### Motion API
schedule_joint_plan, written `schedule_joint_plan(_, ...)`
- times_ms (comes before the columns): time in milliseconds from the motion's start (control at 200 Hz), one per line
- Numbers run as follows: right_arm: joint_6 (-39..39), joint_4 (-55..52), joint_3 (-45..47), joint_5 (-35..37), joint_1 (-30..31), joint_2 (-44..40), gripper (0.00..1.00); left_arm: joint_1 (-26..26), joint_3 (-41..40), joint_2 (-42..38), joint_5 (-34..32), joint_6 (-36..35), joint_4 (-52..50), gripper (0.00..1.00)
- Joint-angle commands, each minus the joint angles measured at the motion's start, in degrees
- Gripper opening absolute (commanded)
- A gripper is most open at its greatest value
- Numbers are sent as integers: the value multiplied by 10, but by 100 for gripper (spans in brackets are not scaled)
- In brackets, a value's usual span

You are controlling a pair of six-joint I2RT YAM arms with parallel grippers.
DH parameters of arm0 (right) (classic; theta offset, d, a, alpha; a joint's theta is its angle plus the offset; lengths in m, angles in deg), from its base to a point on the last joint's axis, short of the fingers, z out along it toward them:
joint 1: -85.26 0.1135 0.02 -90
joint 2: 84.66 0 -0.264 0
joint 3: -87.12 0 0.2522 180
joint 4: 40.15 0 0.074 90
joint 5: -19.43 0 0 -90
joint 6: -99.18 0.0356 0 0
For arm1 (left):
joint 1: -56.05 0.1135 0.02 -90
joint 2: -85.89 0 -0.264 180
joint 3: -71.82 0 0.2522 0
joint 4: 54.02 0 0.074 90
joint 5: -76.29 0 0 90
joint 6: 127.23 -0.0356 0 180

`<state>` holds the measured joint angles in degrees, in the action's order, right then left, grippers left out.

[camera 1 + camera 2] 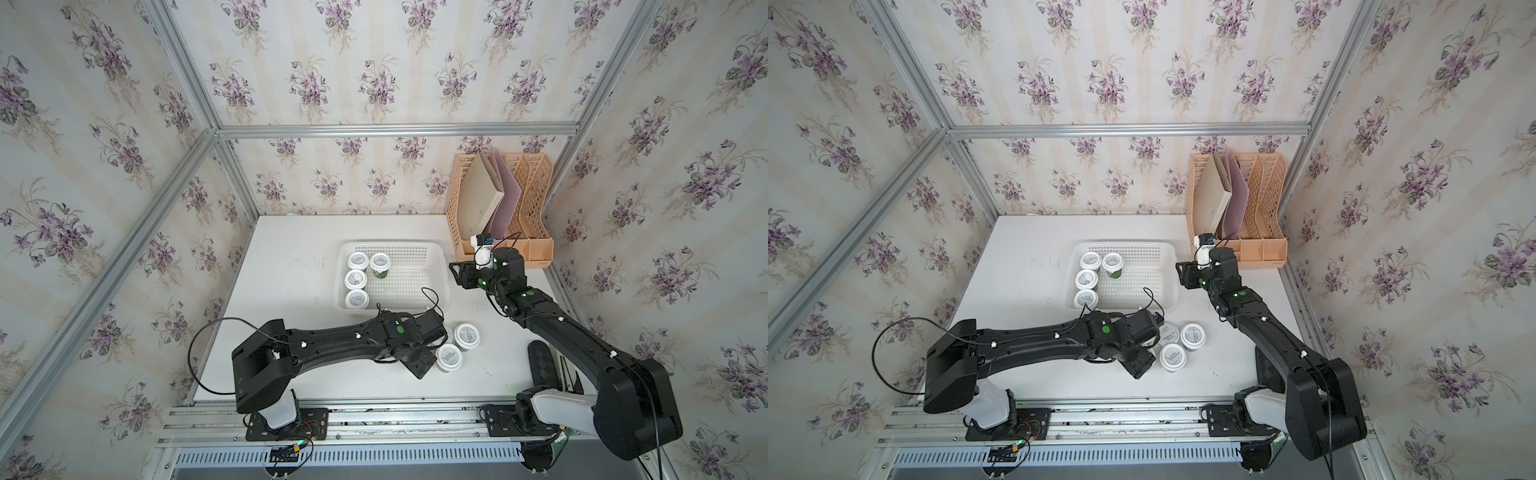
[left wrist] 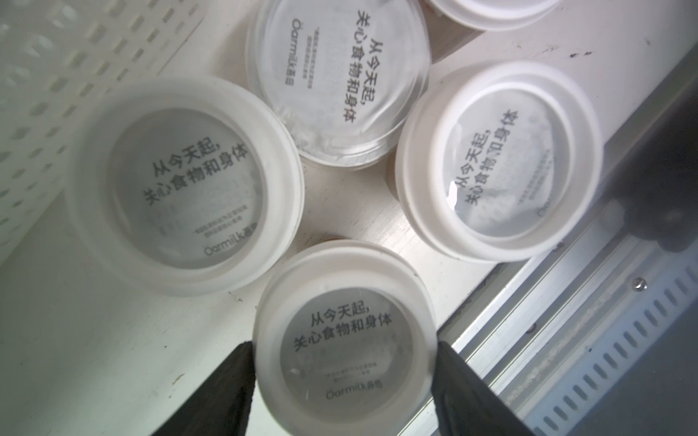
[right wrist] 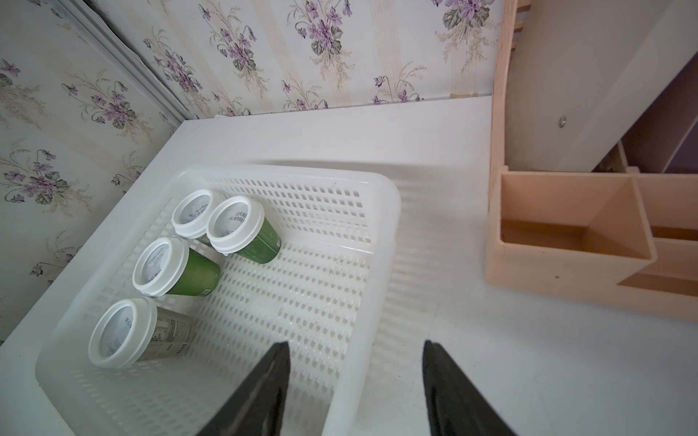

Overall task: Put the yogurt in the basket
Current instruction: Pick up the yogurt from the center of the board, then place the yogurt in the basket.

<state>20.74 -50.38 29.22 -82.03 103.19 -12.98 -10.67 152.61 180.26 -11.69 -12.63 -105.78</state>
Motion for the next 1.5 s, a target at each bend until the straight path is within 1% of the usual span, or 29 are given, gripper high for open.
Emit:
schedule_joint_plan(0,-3,8,-3,-4,0,1,61,1,-3,-6,-10,4,-5,73)
schedule_joint_plan(205,-2,7,-4,-7,0,5,61,1,0,-31,-27,3,-40,72)
schedule_joint_plan(505,-2,8,-5,-8,0,7,61,8,-2,-128,-78,3,-117,73)
schedule_joint_plan(619,-2,8,-6,-10,0,8,61,26,6,-171,-93,-8,-143,73)
schedule_joint_plan(784,-1,9,-6,-13,0,12,61,72,40,-190,-104,-46,-166,73)
schedule_joint_plan(964,-1,9,-6,-13,0,14,61,138,116,-164,-81,-107,-173,73)
schedule_joint_plan(1084,-1,10,-7,-14,0,18,61,182,167,-137,-53,-141,-166,73)
schedule_joint_plan(1104,-1,10,-7,-15,0,18,61,190,176,-117,-48,-147,-165,73)
schedule_joint_plan(1224,-1,10,-8,-15,0,20,61,225,223,-69,-23,-169,-161,73)
schedule_joint_plan(1399,-1,11,-7,-17,0,24,61,265,260,-4,9,-184,-146,74)
schedule_joint_plan(1499,-1,12,-8,-18,0,25,61,282,262,21,21,-185,-129,74)
